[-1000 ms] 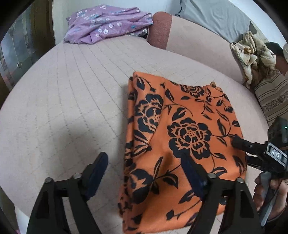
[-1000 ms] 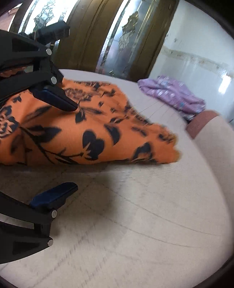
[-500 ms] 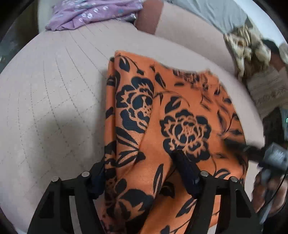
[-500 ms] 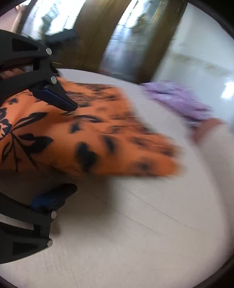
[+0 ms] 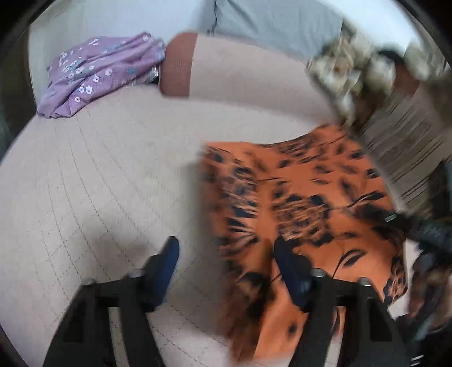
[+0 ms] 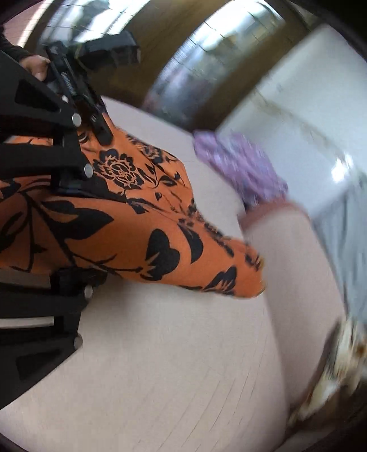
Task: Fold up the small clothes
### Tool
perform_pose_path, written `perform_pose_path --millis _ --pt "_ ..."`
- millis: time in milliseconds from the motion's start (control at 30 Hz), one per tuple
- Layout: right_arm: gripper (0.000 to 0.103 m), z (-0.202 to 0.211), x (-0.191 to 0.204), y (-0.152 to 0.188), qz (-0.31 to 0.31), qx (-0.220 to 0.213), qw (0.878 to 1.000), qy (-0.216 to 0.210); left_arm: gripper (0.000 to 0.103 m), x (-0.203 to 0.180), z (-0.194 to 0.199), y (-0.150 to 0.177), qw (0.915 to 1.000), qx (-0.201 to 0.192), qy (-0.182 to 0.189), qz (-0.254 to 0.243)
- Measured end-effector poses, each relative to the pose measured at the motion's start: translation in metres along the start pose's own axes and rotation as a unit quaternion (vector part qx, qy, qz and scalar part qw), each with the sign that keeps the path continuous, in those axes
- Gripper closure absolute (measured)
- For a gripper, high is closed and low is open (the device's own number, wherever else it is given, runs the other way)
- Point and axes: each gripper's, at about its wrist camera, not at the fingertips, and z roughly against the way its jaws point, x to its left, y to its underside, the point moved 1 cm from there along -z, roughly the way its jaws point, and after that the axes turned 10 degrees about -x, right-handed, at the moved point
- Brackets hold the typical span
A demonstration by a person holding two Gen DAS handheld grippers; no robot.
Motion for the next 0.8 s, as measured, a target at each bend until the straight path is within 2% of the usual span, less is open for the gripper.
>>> perform_pose_path --millis 33,67,100,167,233,300,333,400,433,500,533,600,700,767,800 --pt "0.028 -0.005 -0.023 0.004 -0.019 0.013 0.999 0.036 0.033 -0.004 -0.009 0.007 0.9996 0.024 -0.008 -0.011" --pt "0.028 -0.006 -0.042 0.01 -0.038 0.027 0.997 0.069 0.033 -0.008 -0.009 0.012 0.9996 0.025 -0.005 -0.012" --pt "0.028 -0.004 -0.052 0.014 -0.05 0.026 0.995 0.084 0.033 -0.008 -0.001 0.017 0.9999 0.009 -0.001 -0.012" --pt "0.028 0.018 -0.061 0.02 -0.061 -0.01 0.995 0.082 0.033 -0.011 0.016 0.023 0.9998 -0.006 -0.005 -0.019" --pt "0.028 0.038 -0.05 0.018 -0.048 -0.045 0.995 0.078 0.033 -0.014 0.027 0.027 0.9995 -0.026 0.005 -0.02" --pt "0.028 0.054 -0.025 0.01 -0.027 -0.075 0.996 0.044 0.032 -0.015 0.026 0.03 0.999 -0.029 0.008 -0.032" --pt "0.028 0.054 -0.011 0.007 -0.018 -0.076 0.997 0.021 0.032 -0.02 0.017 0.034 0.9989 -0.014 0.002 -0.044" --pt "0.026 0.038 0.007 0.004 -0.008 -0.049 0.998 -0.026 0.032 -0.026 -0.009 0.041 0.9977 0.034 -0.022 -0.054" --pt "0.021 0.033 0.005 0.01 -0.008 -0.032 0.999 -0.032 0.031 -0.025 -0.02 0.046 0.997 0.051 -0.025 -0.052" --pt "0.021 -0.013 -0.012 0.025 -0.034 0.047 0.998 -0.012 0.031 -0.017 -0.018 0.046 0.9985 0.046 -0.016 -0.024" --pt "0.022 -0.018 -0.02 0.03 -0.048 0.055 0.997 0.0 0.031 -0.016 -0.01 0.044 0.9989 0.037 -0.016 -0.022" --pt "0.022 -0.005 -0.009 0.02 -0.043 0.026 0.999 -0.013 0.031 -0.016 0.0 0.039 0.999 0.012 -0.023 -0.037" --pt "0.019 0.009 0.004 -0.004 -0.029 -0.012 0.999 -0.028 0.031 -0.018 0.009 0.038 0.9985 0.008 -0.032 -0.043" --pt "0.007 -0.005 -0.012 -0.015 -0.059 -0.009 0.998 -0.013 0.031 -0.017 0.018 0.039 0.9987 0.004 -0.04 -0.031" --pt "0.007 -0.021 -0.022 -0.016 -0.073 0.011 0.997 0.003 0.031 -0.018 0.021 0.039 0.9987 0.007 -0.043 -0.027"
